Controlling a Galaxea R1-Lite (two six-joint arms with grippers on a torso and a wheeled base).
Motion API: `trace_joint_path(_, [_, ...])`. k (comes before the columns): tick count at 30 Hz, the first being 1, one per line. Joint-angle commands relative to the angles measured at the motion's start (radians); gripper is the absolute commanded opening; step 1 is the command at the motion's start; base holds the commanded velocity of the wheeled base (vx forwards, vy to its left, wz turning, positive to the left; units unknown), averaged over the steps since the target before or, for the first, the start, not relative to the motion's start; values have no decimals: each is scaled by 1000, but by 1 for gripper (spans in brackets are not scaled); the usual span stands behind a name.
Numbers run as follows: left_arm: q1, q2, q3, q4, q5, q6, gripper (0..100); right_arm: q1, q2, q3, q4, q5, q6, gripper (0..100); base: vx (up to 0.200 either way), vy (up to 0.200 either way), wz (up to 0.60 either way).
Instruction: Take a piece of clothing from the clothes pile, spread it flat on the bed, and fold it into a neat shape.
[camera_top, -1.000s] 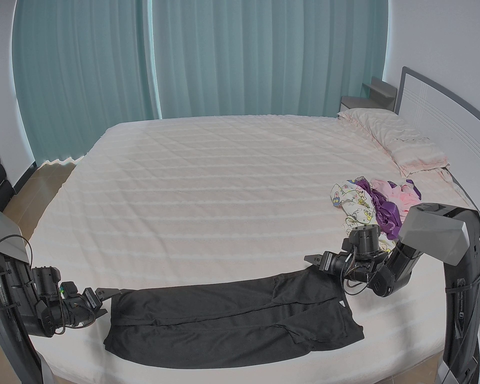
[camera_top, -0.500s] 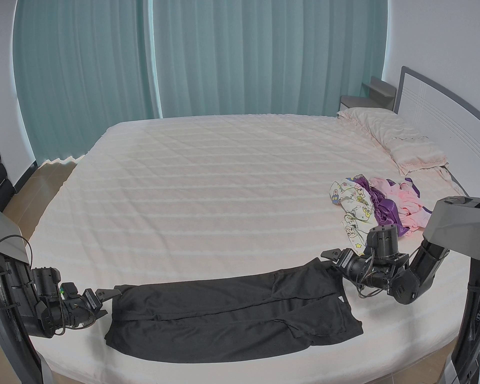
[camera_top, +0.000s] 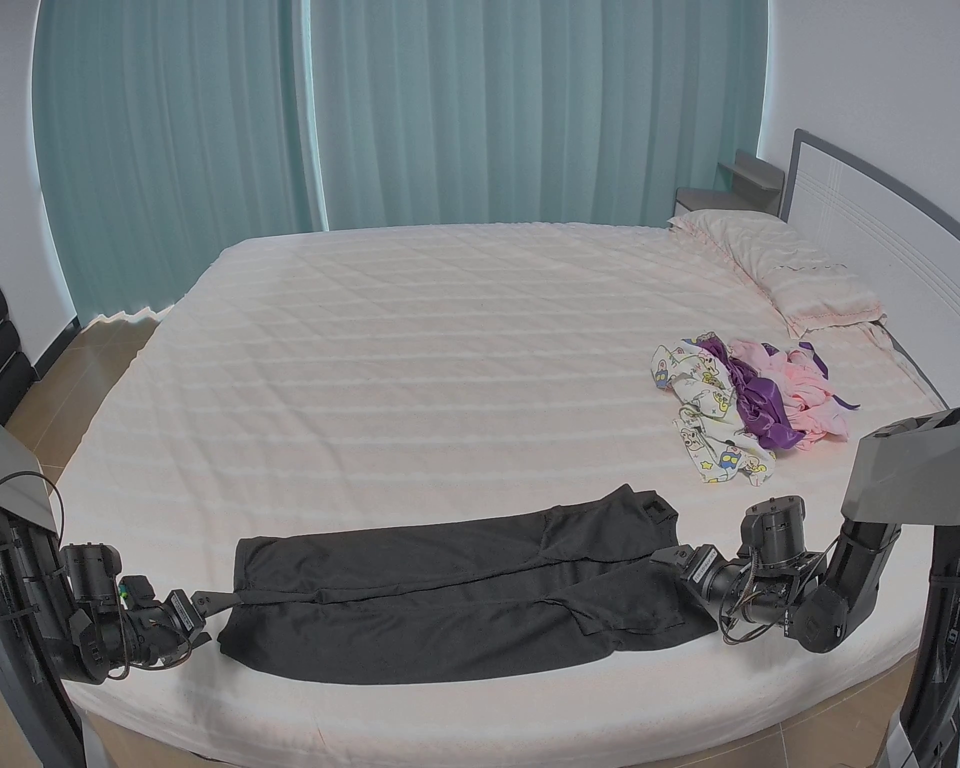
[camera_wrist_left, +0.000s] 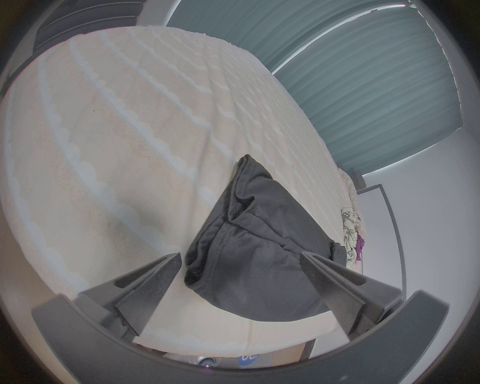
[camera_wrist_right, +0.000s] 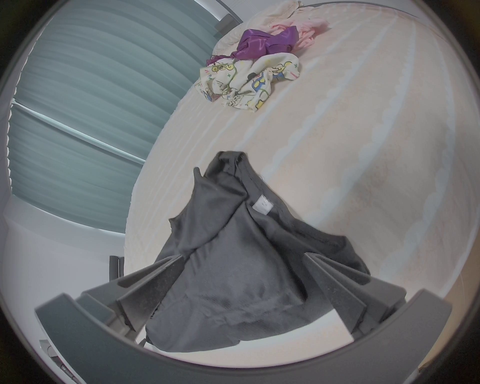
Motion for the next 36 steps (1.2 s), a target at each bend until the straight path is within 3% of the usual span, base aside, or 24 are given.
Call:
trace_joint_path(1, [-19, 8, 1, -1, 26, 0, 100, 20, 44, 11, -7, -4, 1, 100, 0, 0, 0])
trace_joint_path(14, [-19, 8, -6, -1, 31, -7, 100, 39, 122, 19, -145, -39, -10, 100, 0, 0, 0])
trace_joint_path(21, [-21, 7, -7, -1, 31, -9, 100, 53, 137, 45, -150, -42, -60, 100, 0, 0, 0])
trace_joint_path(22, [-21, 7, -7, -1, 31, -9, 100, 56, 139, 47, -151, -42, -66, 0, 0, 0, 0])
trace_joint_path(36, [-19, 7, -7, -1, 31, -11, 100, 43, 82, 108, -147, -84, -140, 0, 0, 0, 0])
